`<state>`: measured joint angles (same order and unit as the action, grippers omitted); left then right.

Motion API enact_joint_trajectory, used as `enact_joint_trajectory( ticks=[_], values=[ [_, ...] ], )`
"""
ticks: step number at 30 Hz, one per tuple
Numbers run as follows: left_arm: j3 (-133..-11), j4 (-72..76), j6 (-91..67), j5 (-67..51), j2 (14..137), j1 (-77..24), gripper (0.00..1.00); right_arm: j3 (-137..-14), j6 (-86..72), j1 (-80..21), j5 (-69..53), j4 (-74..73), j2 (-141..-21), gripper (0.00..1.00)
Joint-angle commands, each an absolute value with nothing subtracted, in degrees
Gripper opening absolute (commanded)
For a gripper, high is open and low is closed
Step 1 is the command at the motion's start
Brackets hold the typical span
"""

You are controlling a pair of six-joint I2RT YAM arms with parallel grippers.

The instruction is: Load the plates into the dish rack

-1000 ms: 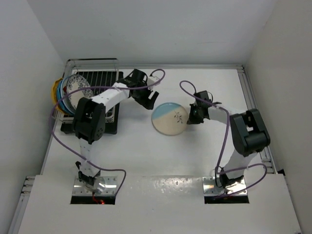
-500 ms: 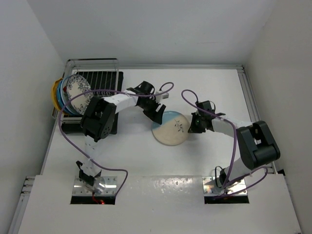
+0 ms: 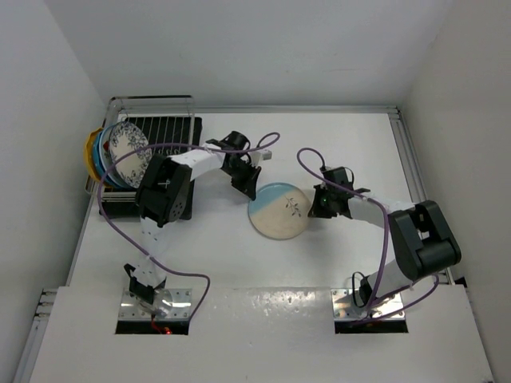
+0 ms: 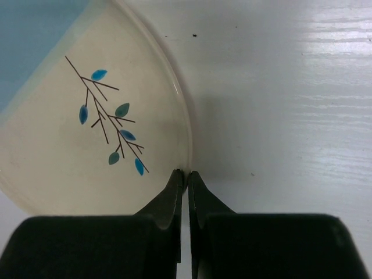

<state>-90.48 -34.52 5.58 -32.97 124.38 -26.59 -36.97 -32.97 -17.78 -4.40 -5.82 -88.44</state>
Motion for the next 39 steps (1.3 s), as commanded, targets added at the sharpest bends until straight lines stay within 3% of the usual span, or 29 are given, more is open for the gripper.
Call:
enact_joint_trajectory(
  ticks=[1, 4, 5, 8, 14, 21, 23, 24, 27, 28, 31, 32, 36, 39],
  values=[
    [-92.8, -42.5, 7.6, -32.6, 122.5, -27.2, 0.0, -35.7, -30.2, -19.2, -7.3, 1.5, -88.3, 0.02],
    [-94.7, -42.5, 9.2, -27.3, 114.8, -26.5, 0.0, -35.1, -28.5, -18.2, -8.6, 2.2, -87.1, 0.23],
    [-94.7, -43.1, 9.2, -27.2, 113.3, -26.5, 0.0, -35.1, -28.2, -17.8, -9.1, 2.7, -86.9, 0.36],
    [-95.3, -44.4, 9.2, -26.5, 110.7, -26.5, 0.0, -36.3, -27.2, -16.8, -13.2, 4.2, -87.5, 0.56],
    [-94.0, -45.6, 9.9, -29.0, 109.4, -26.5, 0.0, -40.9, -27.0, -17.2, -23.6, 9.0, -93.7, 0.71],
    [-93.4, -46.1, 12.3, -31.9, 108.9, -26.5, 0.0, -43.9, -32.9, -19.8, -43.8, 31.2, -102.1, 0.72],
    [-92.9, -46.1, 12.8, -31.9, 108.9, -26.5, 0.0, -44.0, -36.0, -20.5, -46.8, 33.5, -103.4, 0.67],
    [-92.9, -46.1, 12.8, -32.4, 108.9, -26.5, 0.0, -44.1, -37.2, -20.7, -47.2, 34.9, -105.3, 0.53],
    [-92.4, -46.1, 14.0, -33.1, 108.9, -26.5, 0.0, -43.0, -39.1, -19.6, -48.0, 39.2, -107.1, 0.31],
    [-91.7, -46.1, 14.0, -33.1, 108.9, -26.0, 0.0, -41.5, -40.5, -18.3, -49.2, 40.2, -107.4, 0.17],
    [-90.3, -46.1, 17.8, -36.7, 108.9, -25.4, 0.0, -38.5, -44.2, -16.5, -53.1, 50.3, -106.9, 0.0],
    [-90.3, -46.1, 21.0, -37.9, 109.4, -24.9, 0.0, -38.1, -44.4, -16.3, -55.1, 51.8, -106.5, 0.0],
    [-91.4, -47.5, 28.0, -41.1, 112.4, -23.8, 0.51, -39.5, -42.2, -14.7, -59.5, 56.4, -104.3, 0.0],
    [-95.4, -48.7, 31.4, -43.2, 115.8, -23.8, 0.59, -43.0, -40.2, -14.2, -63.5, 55.4, -103.8, 0.0]
  ],
)
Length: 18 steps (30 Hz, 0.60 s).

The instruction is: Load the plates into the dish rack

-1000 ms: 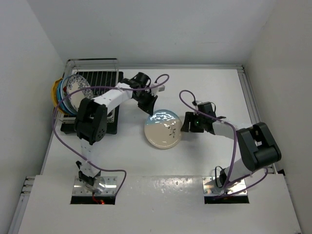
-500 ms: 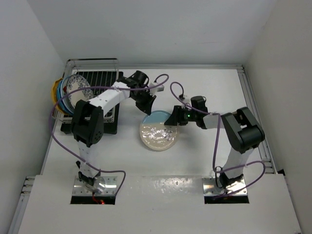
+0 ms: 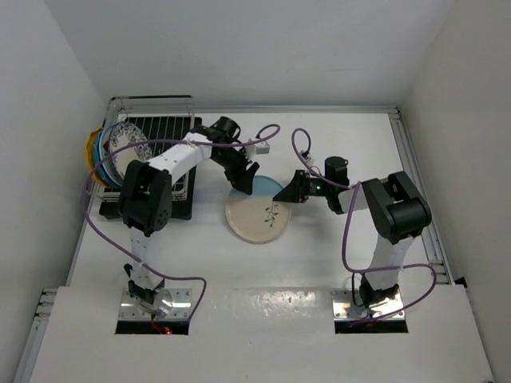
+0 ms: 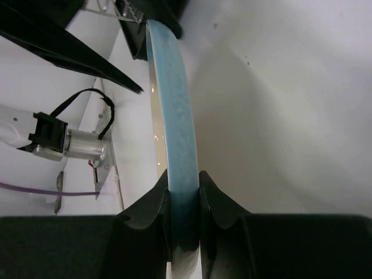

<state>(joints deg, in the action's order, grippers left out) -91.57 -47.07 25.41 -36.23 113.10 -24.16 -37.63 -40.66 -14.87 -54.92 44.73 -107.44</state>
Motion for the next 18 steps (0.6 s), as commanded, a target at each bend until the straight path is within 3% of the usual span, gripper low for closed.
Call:
enact_joint_trajectory(
  ticks=[1, 6, 8, 11, 13, 16, 17, 18],
  values=[
    [-96.8, -50.2, 32.2, -45.1, 118.6, -23.3, 0.61, -43.6, -40.0, -13.6, -64.4, 55.4, -103.5, 0.0],
    [-103.0, -53.0, 34.9, -48.8, 123.7, -23.3, 0.65, -48.2, -39.8, -12.7, -67.9, 54.5, -102.0, 0.0],
    [-103.5, -54.4, 36.0, -49.8, 123.7, -23.3, 0.45, -49.0, -39.8, -12.1, -67.3, 53.4, -101.3, 0.0],
    [-103.5, -55.0, 35.9, -50.5, 121.5, -22.8, 0.01, -49.8, -39.3, -11.1, -65.7, 51.2, -101.0, 0.0],
    [-103.5, -55.0, 34.1, -49.2, 119.4, -22.2, 0.0, -50.0, -36.1, -10.5, -62.9, 44.9, -99.9, 0.03],
    [-105.5, -55.0, 28.1, -46.9, 116.4, -21.0, 0.0, -50.0, -27.0, -10.2, -51.1, 31.5, -97.8, 0.39],
    [-106.8, -54.4, 25.8, -43.7, 115.7, -20.3, 0.0, -50.2, -25.4, -10.3, -48.5, 29.1, -96.3, 0.59],
    [-109.6, -54.4, 23.7, -41.8, 115.0, -20.3, 0.0, -50.4, -21.7, -10.3, -46.0, 25.4, -94.8, 0.68]
  ],
)
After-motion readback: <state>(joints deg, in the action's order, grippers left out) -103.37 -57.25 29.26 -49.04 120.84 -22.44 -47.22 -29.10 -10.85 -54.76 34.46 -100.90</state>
